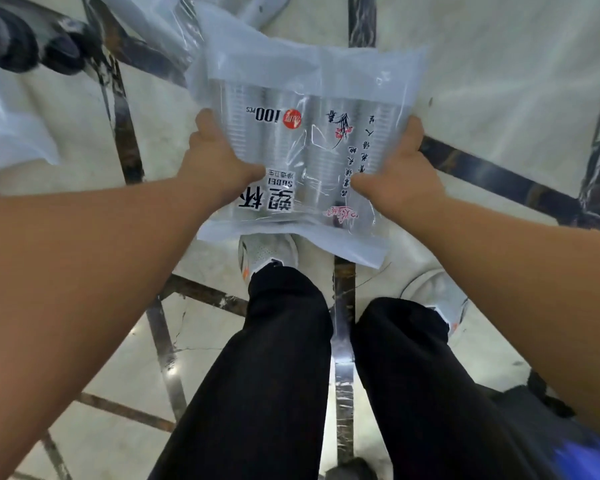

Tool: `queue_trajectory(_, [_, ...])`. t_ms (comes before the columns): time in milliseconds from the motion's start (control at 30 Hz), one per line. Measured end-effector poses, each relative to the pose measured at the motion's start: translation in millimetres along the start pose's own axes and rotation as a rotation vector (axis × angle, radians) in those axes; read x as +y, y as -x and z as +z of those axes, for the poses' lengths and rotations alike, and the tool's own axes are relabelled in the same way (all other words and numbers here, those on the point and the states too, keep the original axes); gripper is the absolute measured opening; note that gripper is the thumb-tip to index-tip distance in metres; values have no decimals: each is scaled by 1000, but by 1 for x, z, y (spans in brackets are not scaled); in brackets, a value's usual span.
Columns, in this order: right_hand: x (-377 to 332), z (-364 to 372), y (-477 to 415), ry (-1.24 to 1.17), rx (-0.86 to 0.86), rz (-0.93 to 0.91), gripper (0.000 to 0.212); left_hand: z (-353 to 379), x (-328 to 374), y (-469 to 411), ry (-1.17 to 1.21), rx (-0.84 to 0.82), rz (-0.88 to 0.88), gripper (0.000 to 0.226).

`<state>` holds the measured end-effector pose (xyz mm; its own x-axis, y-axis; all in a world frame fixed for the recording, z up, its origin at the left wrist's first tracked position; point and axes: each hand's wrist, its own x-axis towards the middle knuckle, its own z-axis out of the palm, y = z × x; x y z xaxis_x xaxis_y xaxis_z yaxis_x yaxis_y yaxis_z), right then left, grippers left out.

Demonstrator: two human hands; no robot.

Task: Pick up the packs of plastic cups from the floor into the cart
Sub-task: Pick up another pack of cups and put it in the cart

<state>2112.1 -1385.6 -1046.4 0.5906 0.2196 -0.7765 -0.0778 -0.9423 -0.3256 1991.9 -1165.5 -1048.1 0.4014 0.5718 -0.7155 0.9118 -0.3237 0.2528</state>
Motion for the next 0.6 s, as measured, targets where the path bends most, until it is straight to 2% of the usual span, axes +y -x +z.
queue_trajectory(100, [-7,-31,38,10,4,-13,112,-25,20,44,-36,-6,64,102])
queue_trajectory(300, [-41,-136,165,-31,-44,49,102,-111,83,182,66,-35,3,90])
queue_trajectory(433, [-71,-212,253,-163,-5,37,99,-182,120,272,191,-5,31,79])
queue_trajectory(600, [-134,-309,373,-284,100,-50,96,-295,167,390,228,97,93,83])
